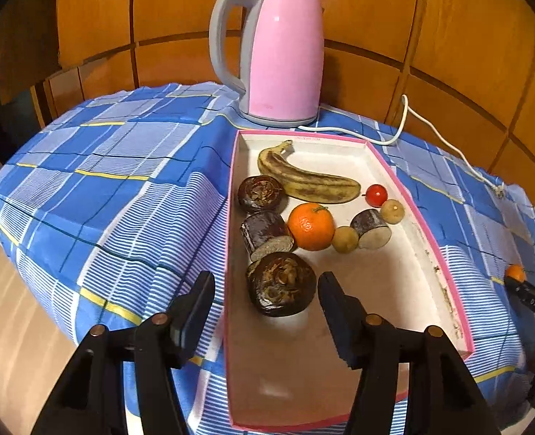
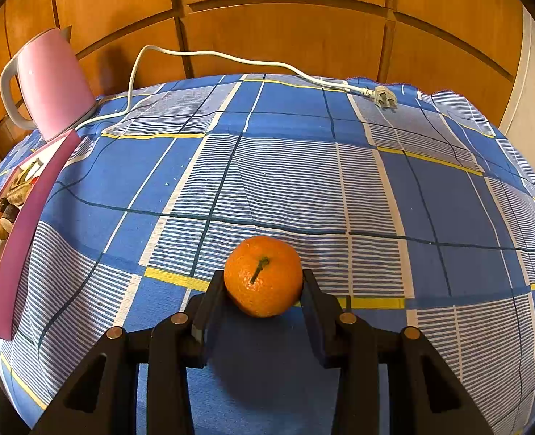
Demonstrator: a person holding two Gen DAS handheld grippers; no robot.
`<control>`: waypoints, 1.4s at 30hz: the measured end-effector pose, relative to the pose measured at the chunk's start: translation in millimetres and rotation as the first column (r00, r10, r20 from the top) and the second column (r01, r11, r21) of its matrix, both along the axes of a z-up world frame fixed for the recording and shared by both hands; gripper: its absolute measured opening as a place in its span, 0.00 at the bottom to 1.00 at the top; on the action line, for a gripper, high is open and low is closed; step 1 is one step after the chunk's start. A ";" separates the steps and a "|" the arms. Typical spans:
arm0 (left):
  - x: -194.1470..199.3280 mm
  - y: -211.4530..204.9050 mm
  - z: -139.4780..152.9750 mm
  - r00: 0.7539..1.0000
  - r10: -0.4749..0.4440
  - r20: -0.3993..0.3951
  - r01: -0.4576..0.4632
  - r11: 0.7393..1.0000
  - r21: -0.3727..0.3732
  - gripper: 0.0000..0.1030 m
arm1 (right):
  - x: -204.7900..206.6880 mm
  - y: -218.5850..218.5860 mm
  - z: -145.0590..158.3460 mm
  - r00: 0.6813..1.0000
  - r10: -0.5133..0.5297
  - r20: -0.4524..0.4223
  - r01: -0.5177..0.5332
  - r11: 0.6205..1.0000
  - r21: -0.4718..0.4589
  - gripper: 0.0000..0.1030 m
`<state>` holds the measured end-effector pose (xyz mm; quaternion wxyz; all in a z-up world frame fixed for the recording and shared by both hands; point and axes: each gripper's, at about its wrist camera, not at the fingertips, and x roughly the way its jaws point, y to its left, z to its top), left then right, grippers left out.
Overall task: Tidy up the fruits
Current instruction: 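Lower the dark fruit into the tray and open left tool while right tool holds mandarin, then carry the mandarin into the tray and open right tool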
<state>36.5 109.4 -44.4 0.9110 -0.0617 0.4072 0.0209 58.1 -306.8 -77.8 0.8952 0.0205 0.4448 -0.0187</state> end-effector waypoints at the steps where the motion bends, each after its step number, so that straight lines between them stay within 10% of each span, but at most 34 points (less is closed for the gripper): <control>1: -0.7 1.0 -0.1 1.000 0.005 -0.001 -0.005 1.000 0.001 0.58 | 0.0 0.0 -0.1 1.000 0.000 0.000 0.000 1.000 0.000 0.40; 42: -22.6 5.6 22.7 0.998 0.063 0.029 -0.062 0.998 -0.014 0.68 | 2.9 13.3 11.3 0.997 0.015 -0.072 -0.017 1.000 -0.018 0.38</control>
